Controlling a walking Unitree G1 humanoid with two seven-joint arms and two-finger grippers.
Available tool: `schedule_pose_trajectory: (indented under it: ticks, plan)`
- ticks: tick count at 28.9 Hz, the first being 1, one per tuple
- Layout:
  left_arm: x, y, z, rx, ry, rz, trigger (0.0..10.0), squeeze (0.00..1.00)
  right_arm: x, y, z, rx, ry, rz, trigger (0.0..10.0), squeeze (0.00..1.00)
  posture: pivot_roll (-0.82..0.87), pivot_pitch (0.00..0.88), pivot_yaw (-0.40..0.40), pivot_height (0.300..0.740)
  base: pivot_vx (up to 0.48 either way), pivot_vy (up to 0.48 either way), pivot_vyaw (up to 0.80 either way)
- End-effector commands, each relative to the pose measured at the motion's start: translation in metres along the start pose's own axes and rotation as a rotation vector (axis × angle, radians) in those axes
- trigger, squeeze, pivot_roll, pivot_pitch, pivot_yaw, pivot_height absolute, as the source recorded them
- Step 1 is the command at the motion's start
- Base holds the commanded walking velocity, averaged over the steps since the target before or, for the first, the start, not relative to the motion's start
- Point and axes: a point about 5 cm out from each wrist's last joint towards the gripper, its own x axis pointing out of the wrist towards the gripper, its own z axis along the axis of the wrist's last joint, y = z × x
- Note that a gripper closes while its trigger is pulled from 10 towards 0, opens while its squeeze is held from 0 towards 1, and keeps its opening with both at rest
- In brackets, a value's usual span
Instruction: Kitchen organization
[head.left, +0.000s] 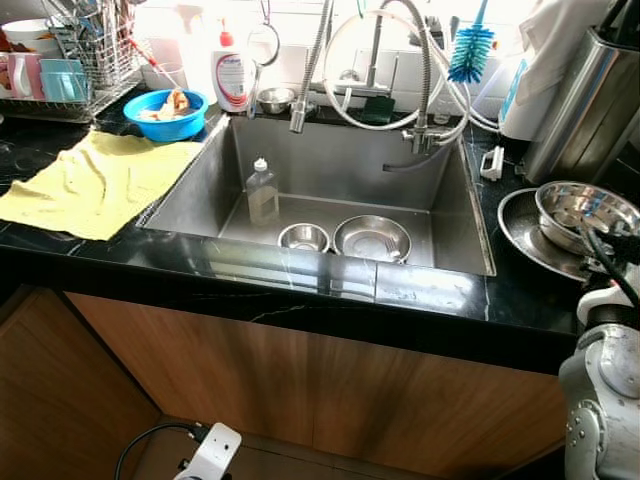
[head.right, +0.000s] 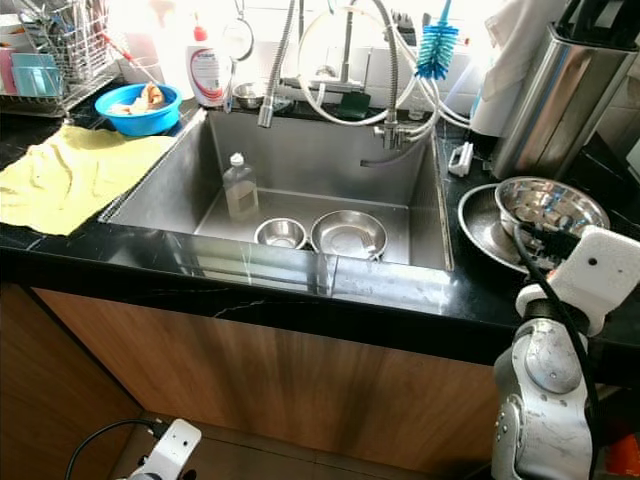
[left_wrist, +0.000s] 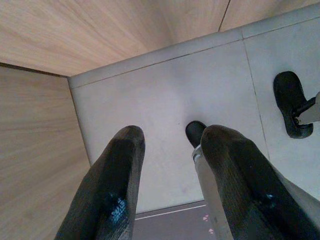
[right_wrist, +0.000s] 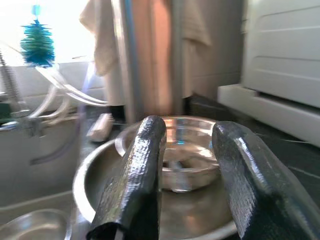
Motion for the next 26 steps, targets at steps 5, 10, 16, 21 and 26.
schedule_pose_trajectory:
  ticks: [5, 10, 16, 21, 26]
  plan:
    - [0.000, 0.000, -0.002, 0.025, 0.010, -0.008, 10.0, 0.00, 0.000, 0.011, -0.005, -0.041, 0.037, 0.065, 10.0, 0.00, -0.15, 0.001, -0.034, 0.740, 0.000, 0.000, 0.00]
    - [0.000, 0.000, -0.002, 0.026, 0.010, -0.010, 10.0, 0.00, 0.001, 0.007, -0.012, -0.063, 0.085, 0.039, 10.0, 0.00, -0.15, 0.000, -0.035, 0.740, 0.000, 0.000, 0.00]
    - [0.000, 0.000, -0.002, 0.026, 0.010, -0.011, 10.0, 0.00, 0.001, 0.007, -0.015, -0.077, 0.101, 0.038, 10.0, 0.00, -0.15, 0.000, -0.035, 0.740, 0.000, 0.000, 0.00]
    - [-0.001, 0.000, -0.003, 0.027, 0.011, -0.012, 10.0, 0.00, 0.003, 0.005, -0.015, -0.087, 0.112, 0.027, 10.0, 0.00, -0.15, 0.000, -0.035, 0.740, 0.000, 0.000, 0.00]
    - [-0.001, 0.000, -0.003, 0.028, 0.012, -0.012, 10.0, 0.00, 0.003, 0.004, -0.016, -0.096, 0.120, 0.013, 10.0, 0.00, -0.15, 0.000, -0.035, 0.740, 0.000, 0.000, 0.00]
